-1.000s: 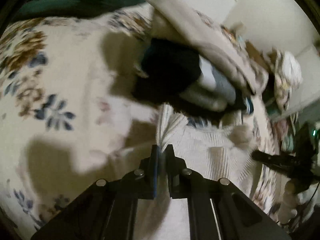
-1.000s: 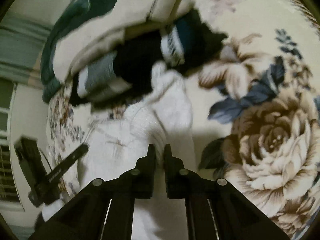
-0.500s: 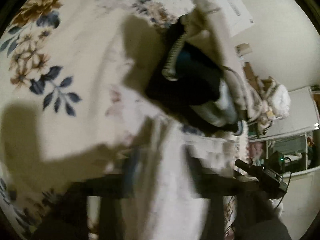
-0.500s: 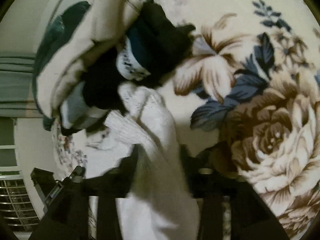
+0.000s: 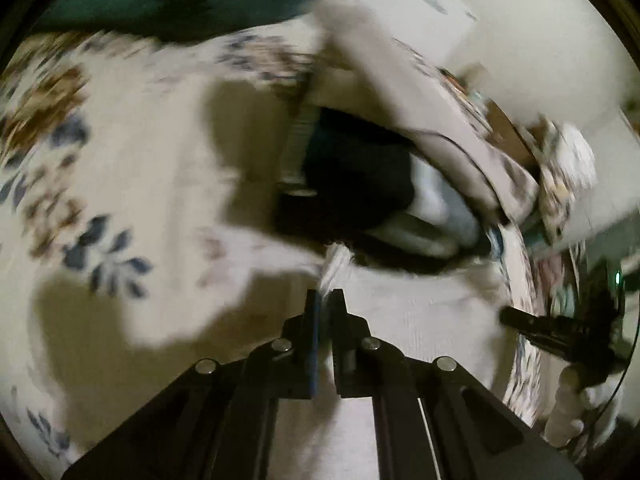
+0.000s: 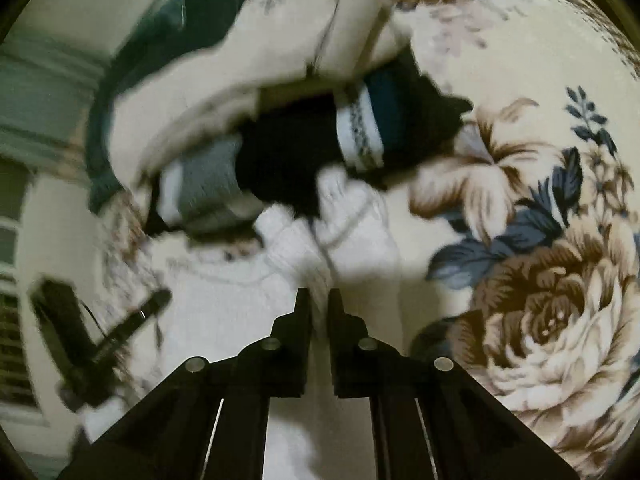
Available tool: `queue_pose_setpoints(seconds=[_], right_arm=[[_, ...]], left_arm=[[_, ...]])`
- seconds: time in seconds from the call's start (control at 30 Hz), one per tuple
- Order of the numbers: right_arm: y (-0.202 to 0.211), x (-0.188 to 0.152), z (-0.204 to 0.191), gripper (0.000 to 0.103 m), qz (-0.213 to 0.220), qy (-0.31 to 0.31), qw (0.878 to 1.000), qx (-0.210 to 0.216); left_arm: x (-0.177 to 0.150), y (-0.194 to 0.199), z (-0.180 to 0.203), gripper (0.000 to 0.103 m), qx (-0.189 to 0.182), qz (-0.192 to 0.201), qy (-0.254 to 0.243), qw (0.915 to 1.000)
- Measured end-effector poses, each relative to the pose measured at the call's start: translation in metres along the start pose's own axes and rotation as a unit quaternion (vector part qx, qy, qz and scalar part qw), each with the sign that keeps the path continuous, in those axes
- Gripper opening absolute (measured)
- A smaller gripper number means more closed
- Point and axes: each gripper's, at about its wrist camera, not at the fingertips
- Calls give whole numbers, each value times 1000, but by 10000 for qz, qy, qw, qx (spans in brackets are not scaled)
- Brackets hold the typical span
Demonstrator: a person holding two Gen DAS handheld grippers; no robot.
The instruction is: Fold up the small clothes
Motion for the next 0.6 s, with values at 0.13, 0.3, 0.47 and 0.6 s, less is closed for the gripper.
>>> queue_pose_setpoints(seconds=[0.13, 0.3, 0.47, 0.6], right_arm=[[-29, 4, 24, 7, -279, -470, 9984, -129], [-34, 3, 33, 41, -716, -514, 9959, -207], [3, 0, 65, 83, -923, -875, 9917, 203], [4, -30, 82, 93, -1339, -1099, 9819, 770]], left_arm=[[-4, -16, -21, 3, 28, -305, 322, 9990], [-3, -12, -14, 15, -127, -574, 398, 9975], [-14, 25, -35, 69, -773, -407, 1189, 9891], [-44, 32, -48, 74, -1033, -614, 1498, 9814]])
Point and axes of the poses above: each gripper's, at about its wrist camera, not at the fingertips, and y roughly against the way its jaws point, z to its right, x to its top, and after that the axes turned 13 degrees about z, right-handed
